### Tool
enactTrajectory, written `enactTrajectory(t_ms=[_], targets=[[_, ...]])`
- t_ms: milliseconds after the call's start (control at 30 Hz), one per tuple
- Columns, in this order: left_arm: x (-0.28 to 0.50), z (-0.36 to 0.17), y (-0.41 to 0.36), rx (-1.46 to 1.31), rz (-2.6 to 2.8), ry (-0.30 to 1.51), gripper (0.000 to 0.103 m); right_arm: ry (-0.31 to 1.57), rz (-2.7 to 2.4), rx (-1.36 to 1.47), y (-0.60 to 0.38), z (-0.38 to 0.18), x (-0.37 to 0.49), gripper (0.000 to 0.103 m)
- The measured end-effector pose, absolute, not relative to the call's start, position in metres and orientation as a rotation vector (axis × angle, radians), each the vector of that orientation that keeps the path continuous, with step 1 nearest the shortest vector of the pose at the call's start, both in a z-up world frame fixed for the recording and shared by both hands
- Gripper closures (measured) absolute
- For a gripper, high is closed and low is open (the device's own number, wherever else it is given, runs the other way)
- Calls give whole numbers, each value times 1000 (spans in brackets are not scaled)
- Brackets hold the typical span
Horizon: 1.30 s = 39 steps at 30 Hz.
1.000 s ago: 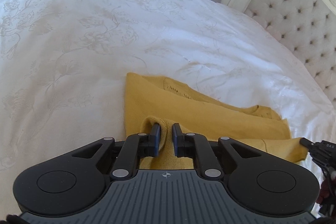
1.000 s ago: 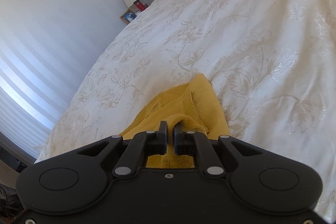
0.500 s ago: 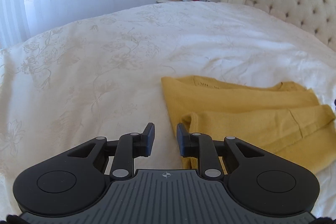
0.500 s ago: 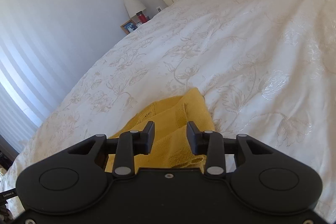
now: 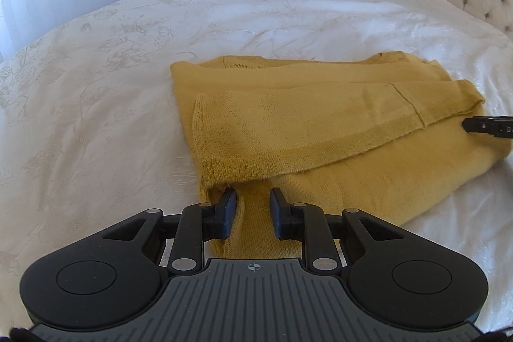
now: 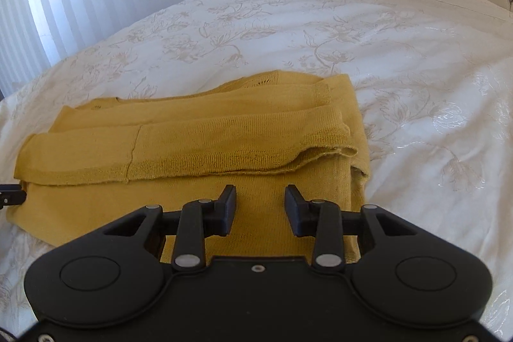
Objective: Fold small clothes
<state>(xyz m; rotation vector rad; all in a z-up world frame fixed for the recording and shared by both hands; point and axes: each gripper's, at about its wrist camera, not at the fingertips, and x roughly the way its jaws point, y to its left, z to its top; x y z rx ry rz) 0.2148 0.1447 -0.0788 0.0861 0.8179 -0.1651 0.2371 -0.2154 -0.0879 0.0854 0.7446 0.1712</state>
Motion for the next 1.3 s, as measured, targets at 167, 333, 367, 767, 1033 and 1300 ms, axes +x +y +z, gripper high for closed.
enactTrajectory(t_ms=[167, 333, 367, 767, 1033, 1300], targets=[[244, -72, 146, 76, -137, 797, 81, 747, 167, 67, -208, -86, 261, 57], [279, -55, 157, 18, -82, 762, 81, 732, 148, 119, -212, -75, 302, 57], [287, -53, 160, -2, -72, 762, 81, 732, 137, 141, -215, -74, 311, 57], [312, -59, 189, 17, -28, 775, 80, 706, 69, 263, -245, -70, 318, 57], [294, -55, 190, 87, -150, 721, 79, 681, 77, 269, -254, -72, 282, 57], [307, -53, 161, 197, -305, 702, 67, 694, 115, 241, -247, -73, 258, 57]])
